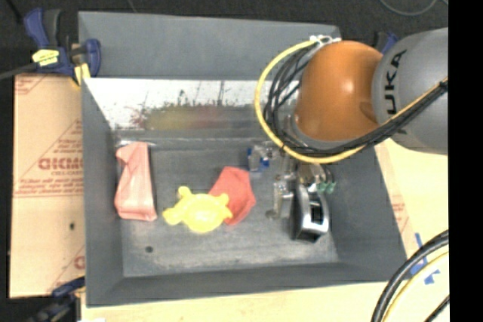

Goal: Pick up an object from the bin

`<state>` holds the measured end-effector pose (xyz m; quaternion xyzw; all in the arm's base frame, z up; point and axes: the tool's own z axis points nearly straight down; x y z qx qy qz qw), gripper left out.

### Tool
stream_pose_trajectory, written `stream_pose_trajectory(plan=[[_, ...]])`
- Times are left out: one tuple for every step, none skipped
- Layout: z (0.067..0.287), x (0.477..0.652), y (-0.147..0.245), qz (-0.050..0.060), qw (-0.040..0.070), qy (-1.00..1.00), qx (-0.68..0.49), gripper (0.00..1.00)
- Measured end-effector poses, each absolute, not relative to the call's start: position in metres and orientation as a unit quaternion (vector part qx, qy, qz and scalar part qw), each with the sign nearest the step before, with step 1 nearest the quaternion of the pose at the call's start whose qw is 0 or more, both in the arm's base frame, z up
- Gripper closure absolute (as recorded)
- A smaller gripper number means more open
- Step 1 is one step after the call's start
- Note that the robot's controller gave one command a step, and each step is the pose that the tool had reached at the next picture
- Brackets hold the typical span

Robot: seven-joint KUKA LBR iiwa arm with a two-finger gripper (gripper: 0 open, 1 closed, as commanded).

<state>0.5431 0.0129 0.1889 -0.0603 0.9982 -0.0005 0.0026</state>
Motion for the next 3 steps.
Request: stream_pose_trajectory(plan=[[0.165,0.557,0.049,0.0,0.003,0.987,-0.158,0.0],[0.154,0.536,0.089,0.0,0.004,0.996,-0.094,0.0],[0.086,0.552,0.093,-0.001,0.007,0.985,-0.171,0.0]])
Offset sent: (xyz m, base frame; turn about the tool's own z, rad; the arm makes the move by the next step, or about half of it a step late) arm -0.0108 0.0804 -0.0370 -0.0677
